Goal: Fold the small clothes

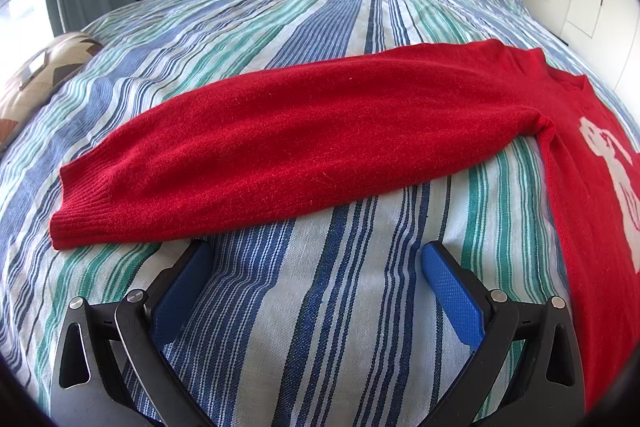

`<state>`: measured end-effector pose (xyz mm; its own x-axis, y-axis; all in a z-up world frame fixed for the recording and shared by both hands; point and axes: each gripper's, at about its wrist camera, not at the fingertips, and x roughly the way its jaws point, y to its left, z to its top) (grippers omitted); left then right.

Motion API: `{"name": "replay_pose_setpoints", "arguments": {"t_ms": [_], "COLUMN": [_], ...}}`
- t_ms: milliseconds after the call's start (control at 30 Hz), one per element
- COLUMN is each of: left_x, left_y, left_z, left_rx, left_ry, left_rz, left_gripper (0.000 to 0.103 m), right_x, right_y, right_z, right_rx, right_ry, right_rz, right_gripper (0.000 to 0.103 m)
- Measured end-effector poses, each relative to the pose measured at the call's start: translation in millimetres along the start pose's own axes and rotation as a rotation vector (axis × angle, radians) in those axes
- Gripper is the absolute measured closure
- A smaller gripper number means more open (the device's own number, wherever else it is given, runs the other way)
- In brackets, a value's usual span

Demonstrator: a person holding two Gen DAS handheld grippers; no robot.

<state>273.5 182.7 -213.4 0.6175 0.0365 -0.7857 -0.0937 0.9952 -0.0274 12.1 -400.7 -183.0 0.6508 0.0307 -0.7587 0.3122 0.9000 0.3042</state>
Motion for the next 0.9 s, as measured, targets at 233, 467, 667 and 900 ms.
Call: {"name": "replay_pose_setpoints", "arguments": {"t_ms": [233, 467, 667, 900], "left_x": [0.0, 0.0, 0.0, 0.0], "left_y": [0.5, 0.9, 0.6, 0.4], "left_z": [0.1, 0.1, 0.1, 0.1], "left_rx": [0.000, 0.000, 0.000, 0.000], "left_ry": [0.000, 0.000, 0.000, 0.000], "left_rz": [0.000, 0.000, 0.000, 0.000], "left_gripper": [0.000, 0.000, 0.000, 0.000], "right_x": [0.7, 2.5, 1.7, 0.9], "right_y": [-3.1, -1.5, -4.0, -9.8], "right_z": [1.4, 0.8, 1.2, 2.2], "right_rx": [0.015, 0.005, 0.019, 0.045], "right_ry": [0.001, 0.008, 0.004, 0.002], "right_rz": [0.000, -0.007, -0.002, 0.005], "right_gripper": [0.019, 0.019, 0.019, 0.019]}}
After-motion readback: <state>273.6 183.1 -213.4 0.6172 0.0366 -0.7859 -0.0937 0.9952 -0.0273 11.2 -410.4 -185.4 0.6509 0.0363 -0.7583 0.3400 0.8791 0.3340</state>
